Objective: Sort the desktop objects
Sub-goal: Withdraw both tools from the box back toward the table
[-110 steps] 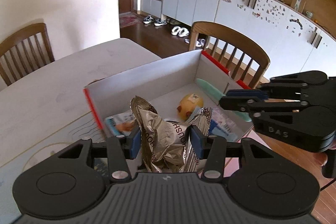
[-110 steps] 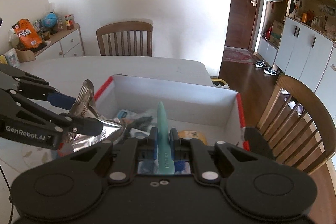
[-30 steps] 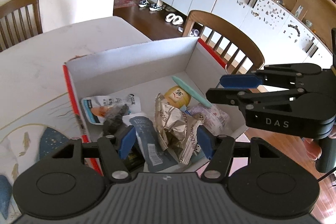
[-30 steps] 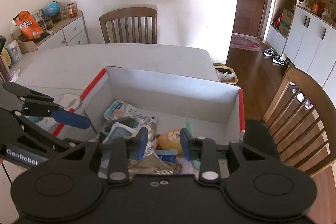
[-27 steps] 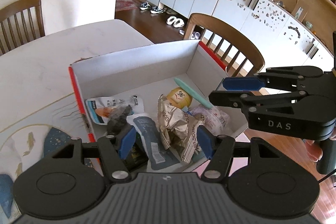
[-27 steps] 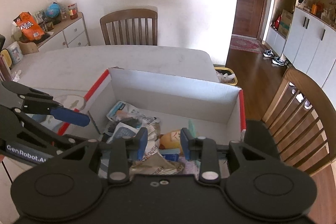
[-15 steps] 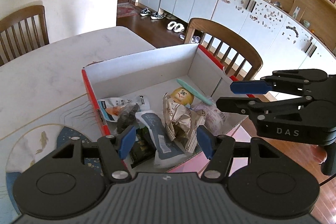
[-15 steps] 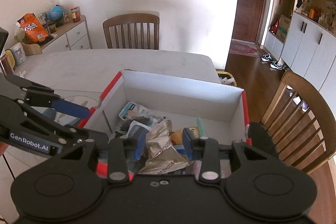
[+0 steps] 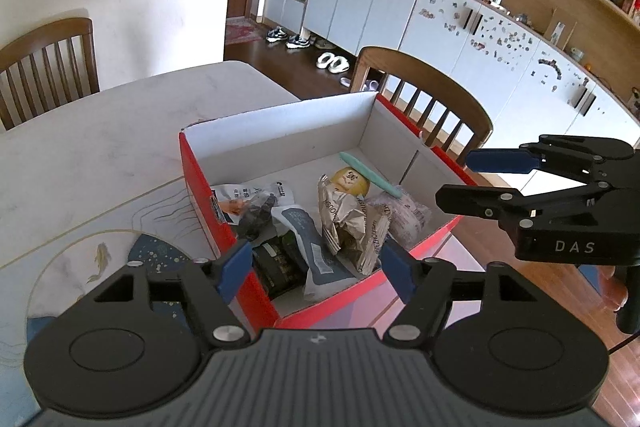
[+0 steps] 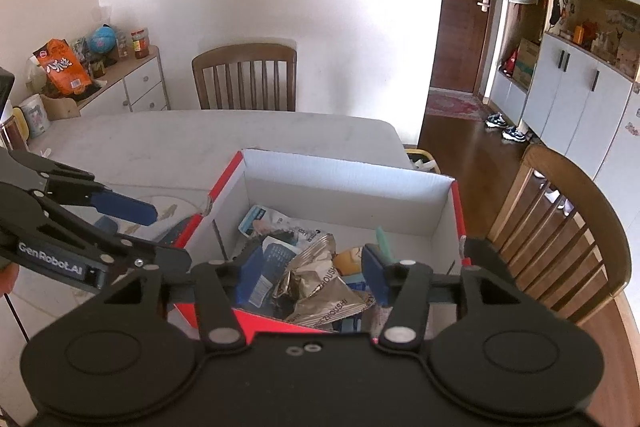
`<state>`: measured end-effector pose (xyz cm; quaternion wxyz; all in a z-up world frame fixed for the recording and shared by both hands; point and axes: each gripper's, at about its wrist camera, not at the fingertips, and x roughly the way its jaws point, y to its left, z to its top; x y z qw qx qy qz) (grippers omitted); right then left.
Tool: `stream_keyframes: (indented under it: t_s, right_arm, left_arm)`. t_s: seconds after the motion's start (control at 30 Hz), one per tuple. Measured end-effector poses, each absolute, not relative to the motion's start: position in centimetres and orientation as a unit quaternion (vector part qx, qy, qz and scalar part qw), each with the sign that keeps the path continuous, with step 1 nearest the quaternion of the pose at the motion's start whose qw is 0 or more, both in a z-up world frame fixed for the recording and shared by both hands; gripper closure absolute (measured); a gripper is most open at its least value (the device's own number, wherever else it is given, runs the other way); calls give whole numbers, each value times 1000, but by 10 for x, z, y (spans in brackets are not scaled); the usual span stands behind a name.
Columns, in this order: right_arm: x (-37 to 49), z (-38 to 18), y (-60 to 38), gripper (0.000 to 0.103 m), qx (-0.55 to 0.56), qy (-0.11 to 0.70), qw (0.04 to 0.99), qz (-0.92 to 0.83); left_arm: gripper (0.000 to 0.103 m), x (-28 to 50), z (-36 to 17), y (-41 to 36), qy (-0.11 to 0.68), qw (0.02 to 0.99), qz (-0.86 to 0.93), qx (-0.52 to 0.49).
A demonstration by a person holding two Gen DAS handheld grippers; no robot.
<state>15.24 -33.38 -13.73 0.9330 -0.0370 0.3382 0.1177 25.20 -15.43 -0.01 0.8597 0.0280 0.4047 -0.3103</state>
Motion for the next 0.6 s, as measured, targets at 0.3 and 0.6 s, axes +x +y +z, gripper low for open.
stream_keyframes:
  t_s: [0.3,0.6]
  right_arm:
    - [137,-133,-324,35,-28,328,937,114]
    - [124,-130,-315,25,-18,318,942,104]
  left_arm:
    - [23,241,5,-135,395,865,-307,27]
    - [14,231,7,-117,383,871,-308,23]
